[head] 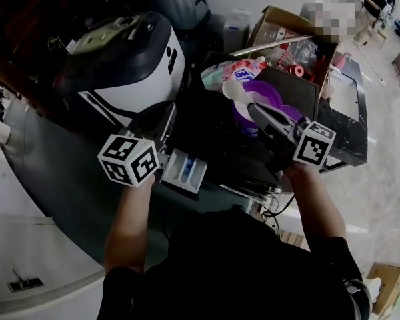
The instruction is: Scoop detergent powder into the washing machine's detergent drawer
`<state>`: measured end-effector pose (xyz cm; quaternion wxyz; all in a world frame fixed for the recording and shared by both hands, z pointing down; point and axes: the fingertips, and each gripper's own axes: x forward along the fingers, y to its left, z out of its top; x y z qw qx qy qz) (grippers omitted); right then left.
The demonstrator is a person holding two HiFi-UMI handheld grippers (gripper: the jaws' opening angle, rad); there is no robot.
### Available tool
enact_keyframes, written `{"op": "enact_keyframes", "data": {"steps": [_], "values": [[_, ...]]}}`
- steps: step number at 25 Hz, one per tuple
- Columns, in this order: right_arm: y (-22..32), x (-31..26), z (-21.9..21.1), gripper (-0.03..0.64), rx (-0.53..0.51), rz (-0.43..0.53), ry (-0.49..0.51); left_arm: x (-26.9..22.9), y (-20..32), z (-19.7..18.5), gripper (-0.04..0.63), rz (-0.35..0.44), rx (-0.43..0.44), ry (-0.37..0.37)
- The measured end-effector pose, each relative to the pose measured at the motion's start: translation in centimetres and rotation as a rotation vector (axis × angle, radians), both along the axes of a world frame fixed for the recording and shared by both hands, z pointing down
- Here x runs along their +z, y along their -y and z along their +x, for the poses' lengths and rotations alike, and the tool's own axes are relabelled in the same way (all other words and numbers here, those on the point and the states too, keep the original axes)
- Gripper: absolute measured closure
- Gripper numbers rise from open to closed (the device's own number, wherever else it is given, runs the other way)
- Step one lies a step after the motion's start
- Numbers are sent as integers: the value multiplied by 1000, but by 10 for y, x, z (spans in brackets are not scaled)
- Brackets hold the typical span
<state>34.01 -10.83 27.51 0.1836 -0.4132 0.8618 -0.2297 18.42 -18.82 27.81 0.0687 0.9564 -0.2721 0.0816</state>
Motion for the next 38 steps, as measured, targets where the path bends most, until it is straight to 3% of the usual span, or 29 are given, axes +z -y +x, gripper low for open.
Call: {"op": "enact_keyframes", "data": {"steps": [7, 14, 22, 28, 38], "values": [[-3, -66, -5, 598, 132, 185, -40, -64, -2, -3, 588, 147, -65, -117], [-19, -49, -20, 598, 224, 200, -151, -56, -27, -6, 588, 207, -74, -65], [-26, -43, -13, 598, 227, 185, -120, -41, -21, -20, 588, 149, -100, -77], [-34, -55, -17, 598, 141, 197, 60, -47, -27, -17, 588, 156, -84, -89], [-34, -48, -19, 598, 129, 184, 55, -41, -34, -12, 588, 130, -74, -102]]}}
